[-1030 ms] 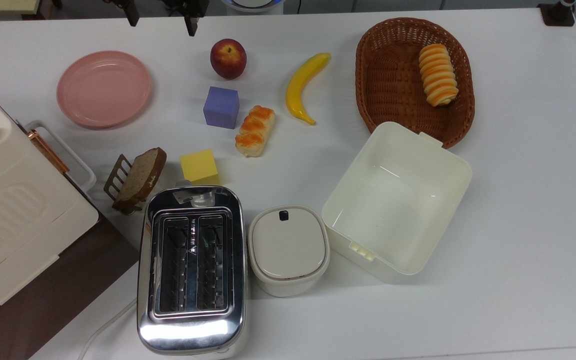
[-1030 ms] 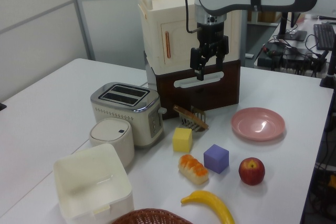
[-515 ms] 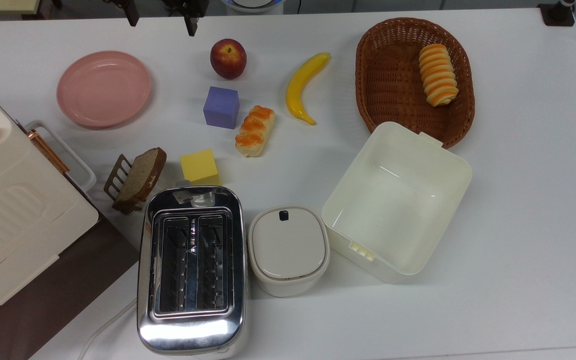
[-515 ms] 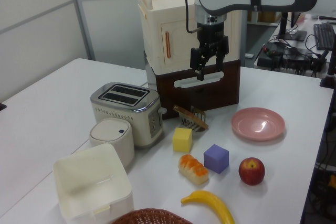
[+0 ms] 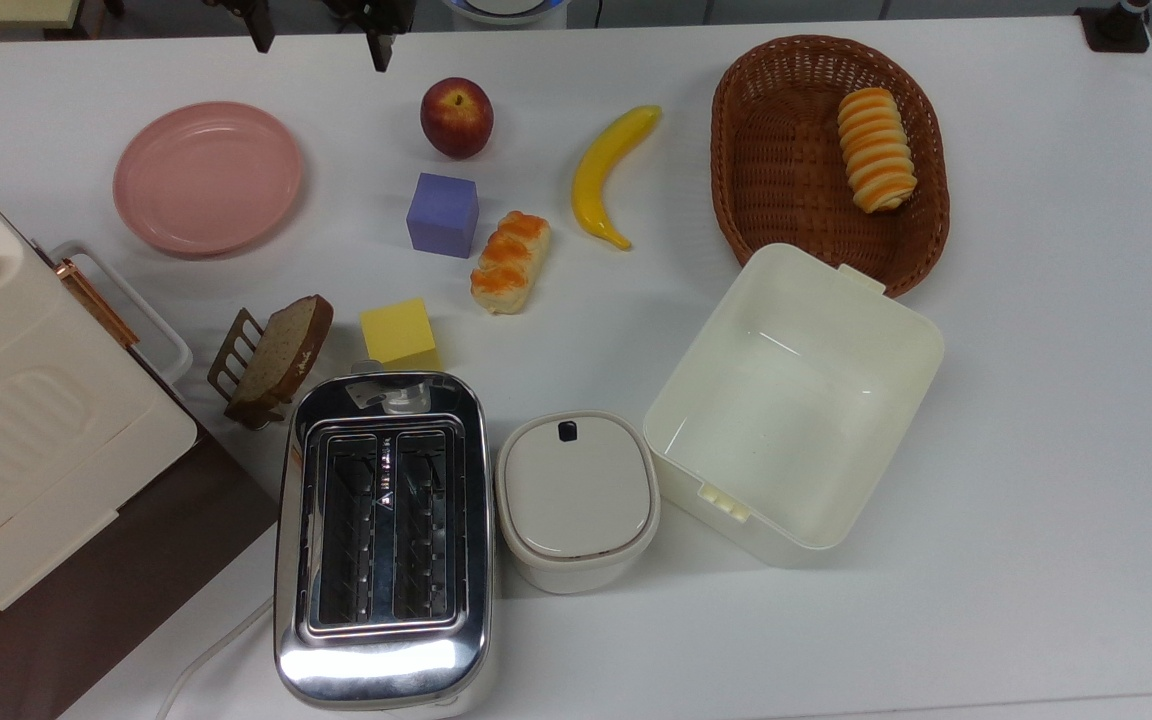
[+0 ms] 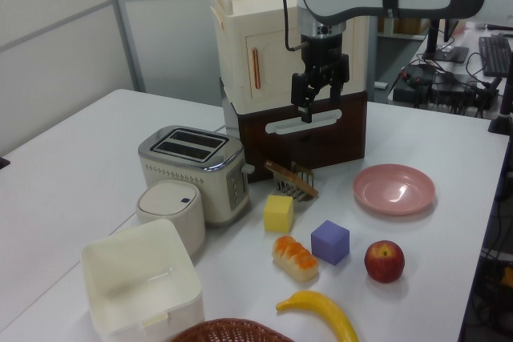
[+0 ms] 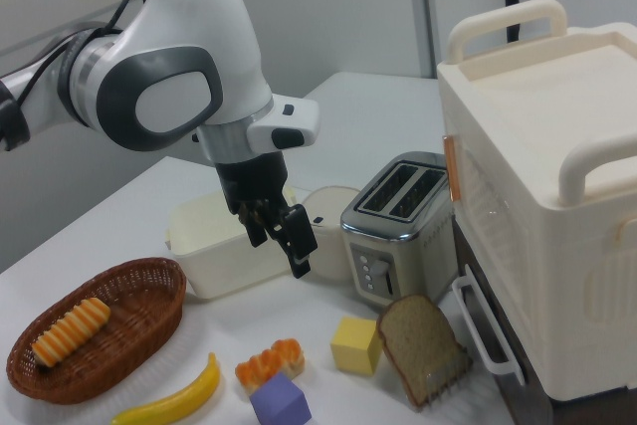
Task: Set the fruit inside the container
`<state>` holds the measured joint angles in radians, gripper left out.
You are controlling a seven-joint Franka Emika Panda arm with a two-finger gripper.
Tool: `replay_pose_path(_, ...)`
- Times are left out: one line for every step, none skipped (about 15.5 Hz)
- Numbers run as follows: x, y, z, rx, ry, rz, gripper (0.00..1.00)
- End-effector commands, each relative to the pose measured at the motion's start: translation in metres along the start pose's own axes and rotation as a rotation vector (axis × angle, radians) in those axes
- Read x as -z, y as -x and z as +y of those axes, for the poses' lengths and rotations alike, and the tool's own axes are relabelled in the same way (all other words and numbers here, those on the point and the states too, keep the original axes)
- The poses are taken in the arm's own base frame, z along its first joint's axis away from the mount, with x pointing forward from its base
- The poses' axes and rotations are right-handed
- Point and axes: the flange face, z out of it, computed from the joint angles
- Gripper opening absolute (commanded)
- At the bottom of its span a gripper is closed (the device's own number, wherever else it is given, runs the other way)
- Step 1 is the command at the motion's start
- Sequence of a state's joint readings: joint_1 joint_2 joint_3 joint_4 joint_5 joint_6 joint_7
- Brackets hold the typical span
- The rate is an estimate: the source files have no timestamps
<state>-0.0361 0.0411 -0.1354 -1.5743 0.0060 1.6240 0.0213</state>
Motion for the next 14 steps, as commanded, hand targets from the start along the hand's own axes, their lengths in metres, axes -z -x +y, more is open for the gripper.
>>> replay_pose_path(-0.0026, 0.0020, -0.0049, 0.038, 0.026, -0.008, 1.00)
replay_pose_path(-0.0032, 0.0026, -0.0057, 0.038, 0.026, -0.010, 1.00)
replay_pose_path(-0.0032, 0.0026, -0.0059, 0.038, 0.024, -0.010, 1.00)
replay_pose_path(-0.0032, 0.0027, -0.0067, 0.047, 0.024, -0.010, 1.00)
replay_pose_path(-0.0039, 0.0027, -0.0059, 0.059, 0.024, -0.011, 1.00)
replay_pose_path(-0.0040, 0.0027, -0.0067, 0.096, 0.024, -0.012, 1.00)
replay_pose_path(-0.0041, 0.0029, -0.0069, 0.134, 0.022, -0.014, 1.00)
replay_pose_path(-0.0042, 0.0030, -0.0060, 0.146, 0.022, -0.016, 1.00)
replay_pose_path(-0.0042, 0.0030, -0.0060, 0.146, 0.022, -0.016, 1.00)
replay_pose_path(-0.0045, 0.0034, -0.0060, 0.148, 0.022, -0.019, 1.00)
replay_pose_path(-0.0046, 0.0035, -0.0060, 0.143, 0.022, -0.020, 1.00)
replay_pose_path(-0.0055, 0.0038, -0.0059, 0.140, 0.022, -0.023, 1.00)
replay_pose_path(-0.0048, 0.0037, -0.0059, 0.139, 0.022, -0.022, 1.00)
replay_pose_path(-0.0040, 0.0042, -0.0052, 0.137, 0.020, -0.022, 1.00)
